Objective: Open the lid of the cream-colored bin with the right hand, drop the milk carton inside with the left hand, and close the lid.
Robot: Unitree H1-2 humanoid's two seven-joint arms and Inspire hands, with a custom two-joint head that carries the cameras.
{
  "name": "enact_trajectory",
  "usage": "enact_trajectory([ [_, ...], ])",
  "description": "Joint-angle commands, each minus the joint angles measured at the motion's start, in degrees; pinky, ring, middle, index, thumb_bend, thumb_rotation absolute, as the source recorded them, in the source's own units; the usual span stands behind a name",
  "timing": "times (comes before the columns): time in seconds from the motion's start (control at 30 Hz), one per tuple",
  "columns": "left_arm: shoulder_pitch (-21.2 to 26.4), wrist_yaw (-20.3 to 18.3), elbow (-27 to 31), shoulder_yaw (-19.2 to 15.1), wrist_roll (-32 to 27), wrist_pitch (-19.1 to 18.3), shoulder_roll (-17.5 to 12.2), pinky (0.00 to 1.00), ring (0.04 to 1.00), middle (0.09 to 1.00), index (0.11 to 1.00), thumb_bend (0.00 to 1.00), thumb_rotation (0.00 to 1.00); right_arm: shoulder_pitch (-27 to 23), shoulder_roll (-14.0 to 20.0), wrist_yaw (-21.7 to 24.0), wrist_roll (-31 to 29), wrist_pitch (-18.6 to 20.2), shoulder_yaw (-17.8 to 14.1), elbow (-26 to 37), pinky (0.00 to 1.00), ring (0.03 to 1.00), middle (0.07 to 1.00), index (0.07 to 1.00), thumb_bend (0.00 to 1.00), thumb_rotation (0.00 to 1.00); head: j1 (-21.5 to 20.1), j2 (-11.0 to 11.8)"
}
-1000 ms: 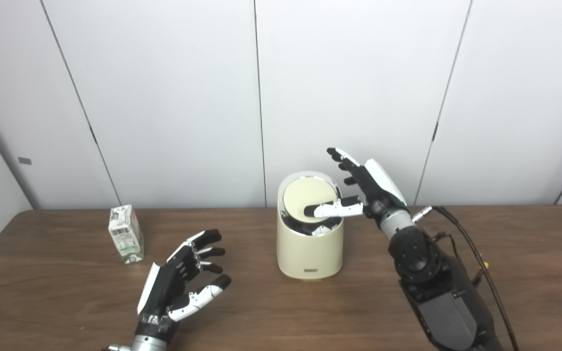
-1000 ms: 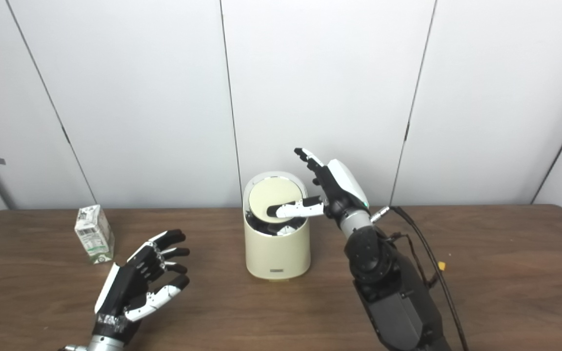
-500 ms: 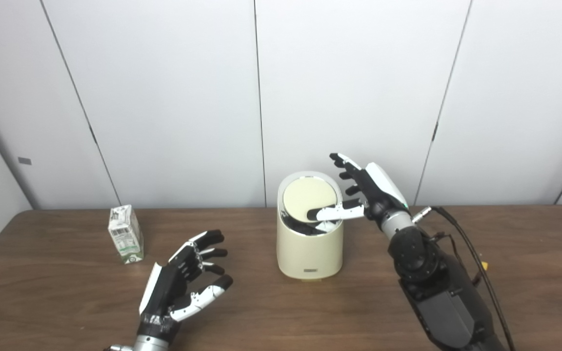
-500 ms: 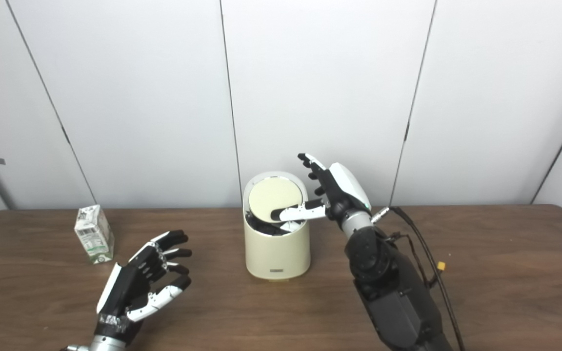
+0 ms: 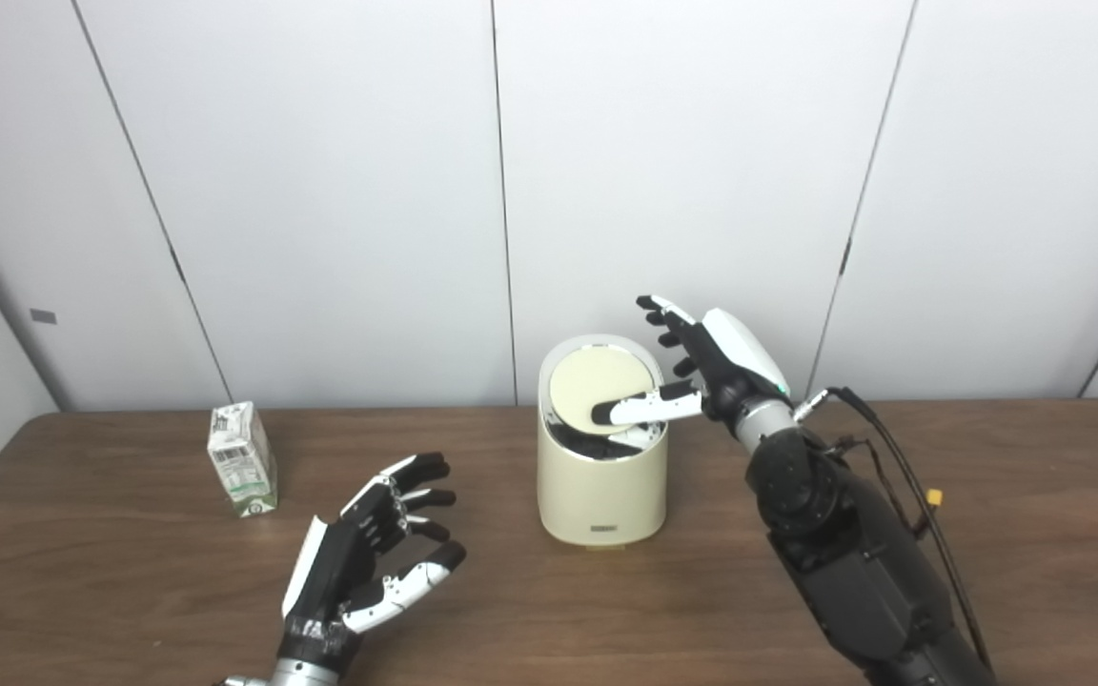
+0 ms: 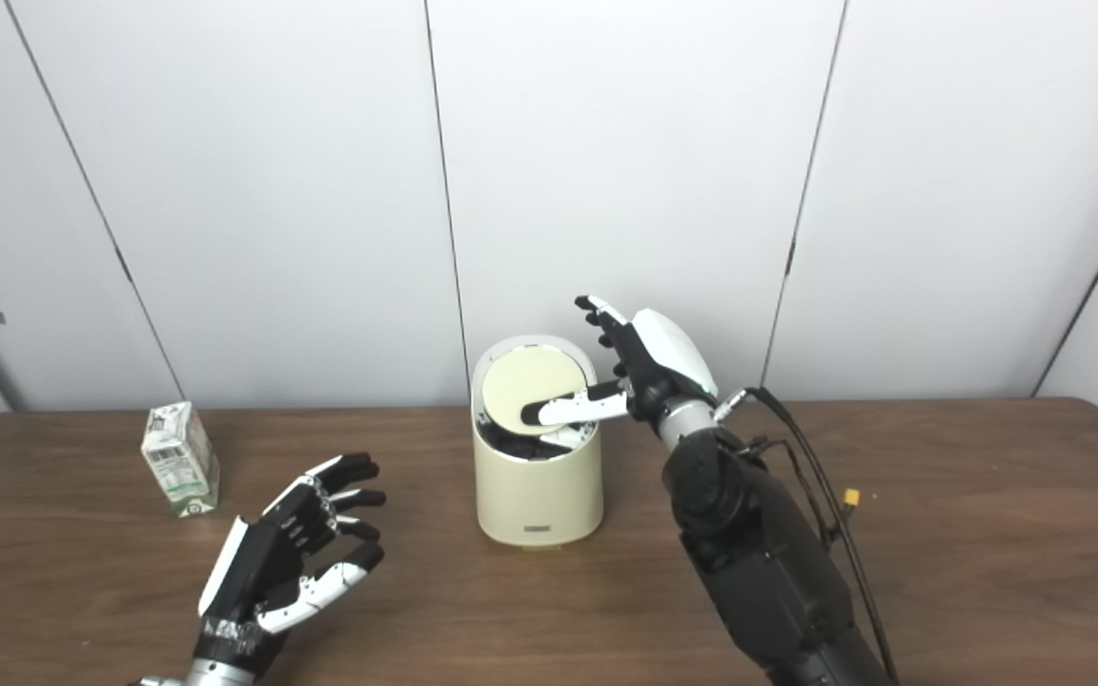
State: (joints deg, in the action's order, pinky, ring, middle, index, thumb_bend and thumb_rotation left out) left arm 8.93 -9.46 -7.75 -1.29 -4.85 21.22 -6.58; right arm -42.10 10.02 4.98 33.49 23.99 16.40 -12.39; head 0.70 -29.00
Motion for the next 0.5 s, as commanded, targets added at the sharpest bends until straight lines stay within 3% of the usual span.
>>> enact_trajectory([
  [0.0,0.2,0.3,2.0,0.2,-0.3,0.2,0.2,0.58,0.734,0.819,0.835,0.69,0.26,-3.5,0.1,0.4,2.1,1.5,0.6,0.8,0.7,0.87,0.915,0.918,0.78,0.41,0.1,-0.1],
  [0.13,0.1,0.3,2.4,0.2,-0.4,-0.2,0.3,0.58,0.735,0.82,0.835,0.69,0.25,-4.5,-0.8,3.8,5.6,2.9,0.6,0.9,0.66,0.882,0.932,0.92,0.78,0.34,0.2,-0.3],
  [0.23,0.1,0.5,2.7,0.2,-0.1,-0.4,0.3,0.58,0.735,0.819,0.836,0.68,0.25,-4.8,-1.6,8.1,11.3,2.9,0.0,1.0,0.64,0.879,0.936,0.919,0.8,0.29,0.2,-0.3],
  [0.47,0.1,0.7,3.1,0.0,0.2,-0.6,0.2,0.57,0.727,0.813,0.831,0.69,0.26,-4.3,-2.5,18.3,26.0,2.9,0.4,2.4,0.58,0.768,0.903,0.896,0.83,0.15,0.4,-0.7],
])
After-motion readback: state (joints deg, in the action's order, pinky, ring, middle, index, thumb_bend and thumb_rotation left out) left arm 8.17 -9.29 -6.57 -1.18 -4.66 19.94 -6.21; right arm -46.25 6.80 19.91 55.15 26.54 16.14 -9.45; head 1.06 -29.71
